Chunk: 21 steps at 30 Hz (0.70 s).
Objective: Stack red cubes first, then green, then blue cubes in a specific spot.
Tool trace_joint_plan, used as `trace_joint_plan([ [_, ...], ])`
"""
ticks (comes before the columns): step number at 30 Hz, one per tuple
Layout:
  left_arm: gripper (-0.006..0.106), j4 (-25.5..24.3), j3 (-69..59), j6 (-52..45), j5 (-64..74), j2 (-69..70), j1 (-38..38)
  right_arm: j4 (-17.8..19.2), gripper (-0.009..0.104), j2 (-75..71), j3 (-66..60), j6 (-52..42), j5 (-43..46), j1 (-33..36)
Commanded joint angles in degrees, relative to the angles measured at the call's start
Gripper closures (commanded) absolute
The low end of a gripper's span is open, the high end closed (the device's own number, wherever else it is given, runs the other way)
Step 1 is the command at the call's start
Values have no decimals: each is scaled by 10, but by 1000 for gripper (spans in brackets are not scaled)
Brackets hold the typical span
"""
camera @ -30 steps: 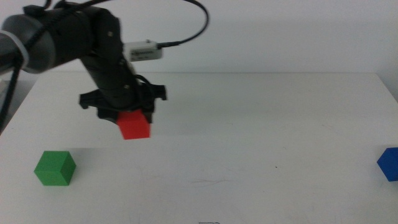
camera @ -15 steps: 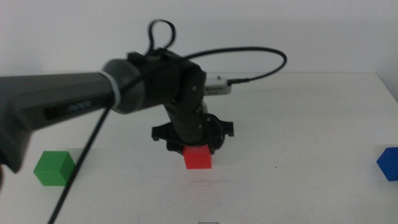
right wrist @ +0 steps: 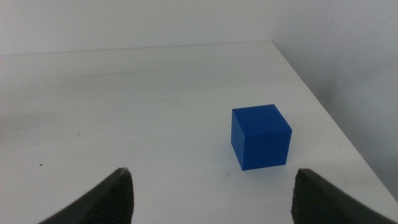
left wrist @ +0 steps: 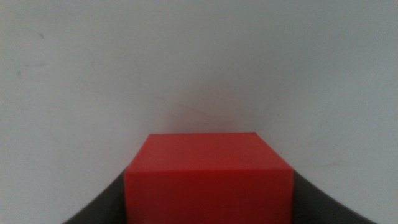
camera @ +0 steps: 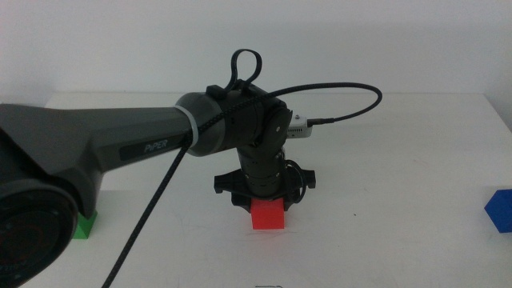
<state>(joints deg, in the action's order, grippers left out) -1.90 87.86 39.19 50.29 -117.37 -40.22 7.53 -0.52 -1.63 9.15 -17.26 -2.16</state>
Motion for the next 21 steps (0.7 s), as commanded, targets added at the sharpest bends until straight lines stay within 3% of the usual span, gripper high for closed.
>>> trace_joint_plan([
  [1, 73, -6, 17, 12, -10, 29, -4, 7, 30, -8, 10, -6, 45, -3],
  [13, 71, -5, 17, 12, -29, 11, -4, 7, 30, -8, 10, -6, 45, -3],
  [15, 33, -4, 17, 12, -25, 11, -4, 7, 30, -8, 10, -6, 45, -3],
  [20, 7, -4, 17, 6, -25, 13, -4, 7, 30, -8, 10, -6, 45, -3],
  [21, 7, -4, 17, 5, -25, 16, -4, 7, 30, -8, 10, -6, 45, -3],
])
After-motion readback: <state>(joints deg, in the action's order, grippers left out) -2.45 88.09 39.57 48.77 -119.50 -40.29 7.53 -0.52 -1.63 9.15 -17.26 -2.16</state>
